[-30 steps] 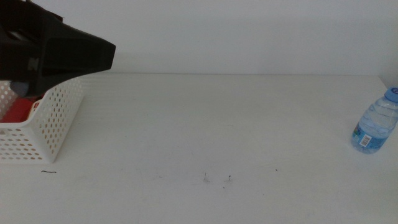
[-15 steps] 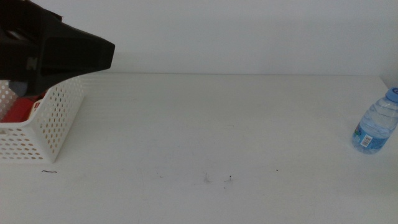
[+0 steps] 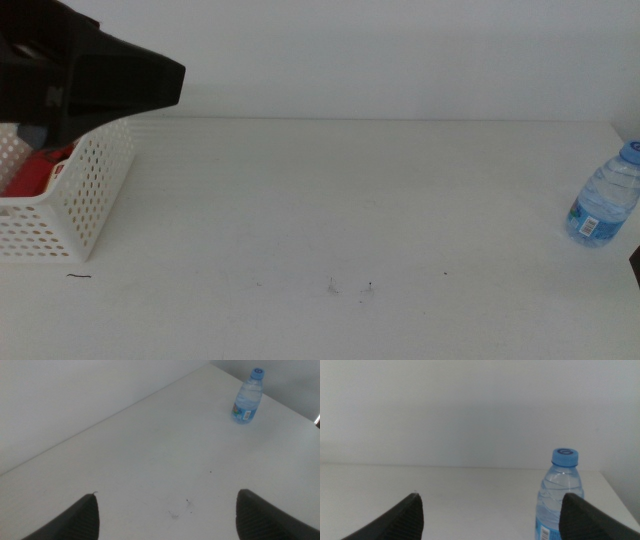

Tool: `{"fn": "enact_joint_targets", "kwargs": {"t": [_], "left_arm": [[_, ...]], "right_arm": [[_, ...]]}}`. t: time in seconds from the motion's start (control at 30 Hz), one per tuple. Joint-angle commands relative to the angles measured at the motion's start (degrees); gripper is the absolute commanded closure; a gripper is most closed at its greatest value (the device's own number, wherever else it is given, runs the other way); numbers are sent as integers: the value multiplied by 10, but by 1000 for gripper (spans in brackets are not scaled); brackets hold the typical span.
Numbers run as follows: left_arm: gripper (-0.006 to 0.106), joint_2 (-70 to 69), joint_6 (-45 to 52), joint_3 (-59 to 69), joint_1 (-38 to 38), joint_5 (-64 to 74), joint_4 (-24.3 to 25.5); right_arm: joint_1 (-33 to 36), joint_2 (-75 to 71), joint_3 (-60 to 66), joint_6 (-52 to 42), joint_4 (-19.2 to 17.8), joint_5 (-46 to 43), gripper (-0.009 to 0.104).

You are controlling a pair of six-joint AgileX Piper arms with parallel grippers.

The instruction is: Use arms to grab the bottles and put them into the dustbin to the left of the table.

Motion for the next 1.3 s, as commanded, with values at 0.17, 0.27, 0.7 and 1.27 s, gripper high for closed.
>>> {"fn": "enact_joint_targets", "kwargs": {"t": [0.17,0.27,0.7,1.27], "left_arm": [[7,-1,-2,-5,-4,-13,0],[7,-1,-2,-5,-4,-13,0],[7,-1,-2,-5,-4,-13,0],[7,-1,-2,-5,-4,-13,3]], "right_arm": [[-5,2,2,25,5,-17,4],[-5,2,2,25,5,-29,4],[-5,42,2,23,9,1,4],[-5,365,2,-151,171,-270,4]]}}
